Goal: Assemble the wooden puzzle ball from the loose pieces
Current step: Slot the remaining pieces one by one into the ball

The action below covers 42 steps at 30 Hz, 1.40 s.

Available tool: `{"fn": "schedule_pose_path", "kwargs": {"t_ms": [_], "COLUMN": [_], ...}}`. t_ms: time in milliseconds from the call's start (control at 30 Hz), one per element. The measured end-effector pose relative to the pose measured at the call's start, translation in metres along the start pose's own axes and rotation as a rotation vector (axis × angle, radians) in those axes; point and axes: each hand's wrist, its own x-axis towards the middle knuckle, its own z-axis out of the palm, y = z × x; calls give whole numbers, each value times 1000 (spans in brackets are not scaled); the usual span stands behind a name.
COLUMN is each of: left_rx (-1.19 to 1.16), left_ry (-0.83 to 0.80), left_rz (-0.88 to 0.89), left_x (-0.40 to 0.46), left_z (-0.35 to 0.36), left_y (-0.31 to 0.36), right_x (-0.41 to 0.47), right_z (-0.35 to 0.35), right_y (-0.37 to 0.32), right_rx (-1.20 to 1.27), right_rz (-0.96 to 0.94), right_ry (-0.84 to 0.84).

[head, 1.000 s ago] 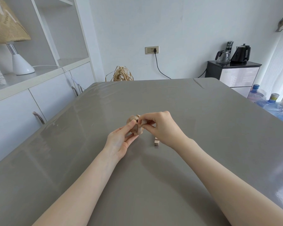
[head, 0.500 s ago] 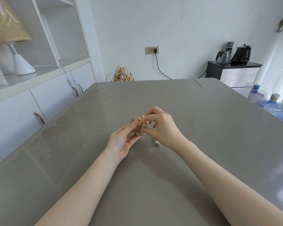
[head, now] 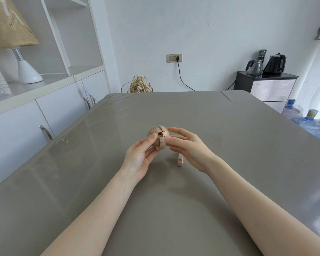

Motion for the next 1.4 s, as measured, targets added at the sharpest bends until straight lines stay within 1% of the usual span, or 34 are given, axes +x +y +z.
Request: {"fn": "schedule_pose_path", "kwargs": {"t_ms": [100, 300, 667, 1133, 1233, 1300, 1400], "left_rx": [-4, 12, 13, -16, -33, -40, -27], "left_ry": [-17, -56, -89, -99, -116, -124, -136], "left_rz": [22, 61, 88, 60, 33, 15, -5], "left_x": [1, -1, -2, -3, -3, -4, -5], "left_z": [0, 2, 2, 2, 2, 3, 3], "left_y": [-1, -2, -1, 0, -1, 0, 0], "right_x": [-1, -1, 2, 2, 1, 1, -1], "right_z": [-1, -3, -4, -5, -1, 2, 7], "right_y": [0, 3, 6, 3, 2, 3, 6], "right_rx": [97, 100, 59, -18, -137, -296, -536], "right_rz": [19, -55, -93, -107, -166, -268, -406], "right_ry": [-63, -82, -34, 2, 52, 91, 103]}}
